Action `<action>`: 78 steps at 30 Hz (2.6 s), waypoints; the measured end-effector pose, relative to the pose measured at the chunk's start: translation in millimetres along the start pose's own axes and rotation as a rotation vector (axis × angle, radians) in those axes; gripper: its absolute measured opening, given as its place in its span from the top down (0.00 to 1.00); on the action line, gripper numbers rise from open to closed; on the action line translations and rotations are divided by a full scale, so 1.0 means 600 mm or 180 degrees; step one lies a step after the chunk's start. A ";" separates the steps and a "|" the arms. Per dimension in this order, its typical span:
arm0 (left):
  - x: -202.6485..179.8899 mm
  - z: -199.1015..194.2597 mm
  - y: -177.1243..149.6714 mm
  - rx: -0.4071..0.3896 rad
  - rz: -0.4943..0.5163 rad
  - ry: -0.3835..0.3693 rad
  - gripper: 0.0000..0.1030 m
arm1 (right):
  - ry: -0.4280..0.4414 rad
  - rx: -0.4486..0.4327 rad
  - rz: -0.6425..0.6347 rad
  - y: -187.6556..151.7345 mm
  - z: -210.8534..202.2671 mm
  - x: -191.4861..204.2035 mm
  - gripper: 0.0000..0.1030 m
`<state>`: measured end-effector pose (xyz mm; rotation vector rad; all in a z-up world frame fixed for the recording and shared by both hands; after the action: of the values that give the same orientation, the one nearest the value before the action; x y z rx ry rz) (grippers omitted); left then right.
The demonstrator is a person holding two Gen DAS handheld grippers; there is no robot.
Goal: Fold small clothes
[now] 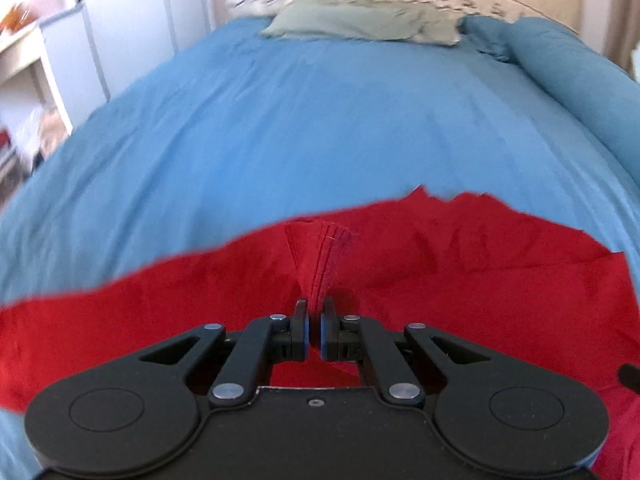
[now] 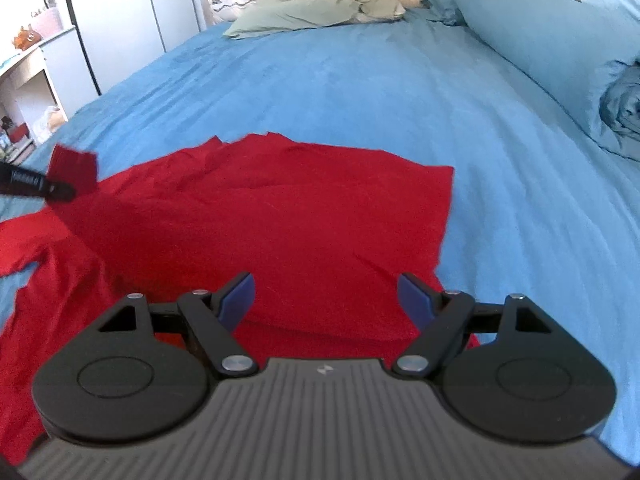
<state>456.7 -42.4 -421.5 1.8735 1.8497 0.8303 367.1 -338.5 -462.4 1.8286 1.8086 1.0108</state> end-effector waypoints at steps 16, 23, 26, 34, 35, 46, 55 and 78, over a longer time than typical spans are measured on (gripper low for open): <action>0.045 0.006 -0.018 0.0105 -0.0284 0.0057 0.46 | -0.0446 0.0066 0.0259 0.015 0.009 -0.100 0.25; 0.036 0.007 -0.022 0.0082 -0.0290 0.0032 0.46 | -0.0304 0.0214 0.0435 0.009 0.046 -0.121 0.74; 0.030 0.005 -0.021 0.0081 -0.0275 0.0007 0.46 | -0.0276 0.0134 0.0511 0.007 0.036 -0.132 0.77; 0.038 0.000 -0.027 0.0117 -0.0282 0.0068 0.46 | -0.0124 0.0045 0.0906 -0.010 0.039 -0.159 0.71; 0.039 -0.004 -0.027 0.0109 -0.0267 0.0081 0.46 | -0.0147 0.0034 0.0854 -0.004 0.033 -0.155 0.63; -0.018 0.030 -0.005 -0.0050 0.0163 -0.0234 0.32 | -0.0007 -0.0009 -0.0272 0.033 0.062 -0.039 0.17; -0.010 0.107 -0.031 0.0135 0.0226 -0.0179 0.00 | 0.0064 0.0060 -0.0174 -0.013 0.090 -0.051 0.08; 0.285 -0.165 0.006 -0.0283 -0.1377 0.0234 0.00 | 0.0265 -0.0293 -0.0849 0.166 -0.037 0.191 0.00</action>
<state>389.0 112.8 -319.7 1.3304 2.1154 0.8169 411.7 -242.2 -351.2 1.4636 1.9564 1.0605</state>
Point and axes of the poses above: each gripper's, at about its wrist camera, not at the fingertips, and z roughly the way its jaws point, x to its left, y to its top, the point moved 9 cm from there along z, roughly the way its jaws point, and after that the axes turned 11 degrees about y, right-handed, at the moved point
